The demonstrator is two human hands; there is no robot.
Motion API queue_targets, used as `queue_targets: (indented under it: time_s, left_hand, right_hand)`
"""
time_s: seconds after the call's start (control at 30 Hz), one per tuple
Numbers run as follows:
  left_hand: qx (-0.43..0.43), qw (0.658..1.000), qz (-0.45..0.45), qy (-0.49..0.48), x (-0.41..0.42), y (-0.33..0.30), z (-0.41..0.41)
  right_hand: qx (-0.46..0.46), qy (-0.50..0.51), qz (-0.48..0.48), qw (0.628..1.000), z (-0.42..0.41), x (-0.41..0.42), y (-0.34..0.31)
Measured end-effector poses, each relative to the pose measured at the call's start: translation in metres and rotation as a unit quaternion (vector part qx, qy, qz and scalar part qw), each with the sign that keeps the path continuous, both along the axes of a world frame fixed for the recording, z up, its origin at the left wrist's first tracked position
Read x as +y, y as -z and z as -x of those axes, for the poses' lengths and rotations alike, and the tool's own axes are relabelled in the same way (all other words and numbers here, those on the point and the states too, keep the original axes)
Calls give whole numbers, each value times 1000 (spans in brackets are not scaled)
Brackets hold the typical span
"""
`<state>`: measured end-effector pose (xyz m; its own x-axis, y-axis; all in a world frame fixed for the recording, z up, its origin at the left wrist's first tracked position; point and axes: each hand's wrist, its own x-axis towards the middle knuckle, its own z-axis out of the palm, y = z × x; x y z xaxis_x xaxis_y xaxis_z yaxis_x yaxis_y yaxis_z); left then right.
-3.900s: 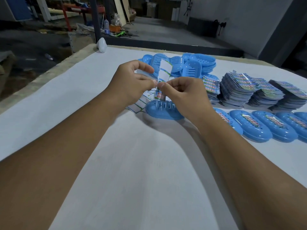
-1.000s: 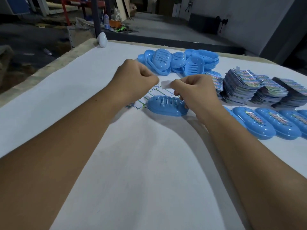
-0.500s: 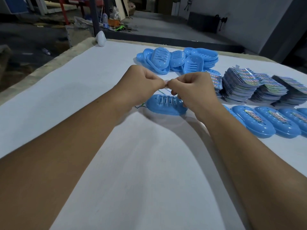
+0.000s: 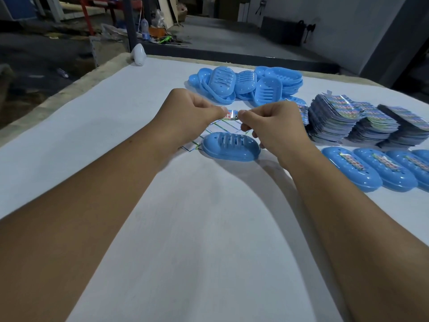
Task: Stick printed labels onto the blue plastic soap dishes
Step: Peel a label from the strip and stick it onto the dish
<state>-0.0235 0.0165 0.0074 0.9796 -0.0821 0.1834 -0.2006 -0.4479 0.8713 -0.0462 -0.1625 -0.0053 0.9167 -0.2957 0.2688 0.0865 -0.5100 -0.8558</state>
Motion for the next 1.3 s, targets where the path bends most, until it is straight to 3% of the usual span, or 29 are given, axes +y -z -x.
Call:
queue_targets:
  time_s: [0.53,0.8,1.13,1.3]
  left_hand:
    - [20,999,25,6,-2,2,0]
    - [41,999,-4,-3,-7,7,1]
    - [9,991,-135,-19,-13,18,-6]
    - [17,988,-149,-23,-14,19,-9]
  right_hand:
    - [45,18,-23,999,4,1,-6]
    - [106,19,-23,994,8,-9,-9]
    - [146,7,45,988,13,-5,-8]
    - [155,13,75,985,11,-2,-7]
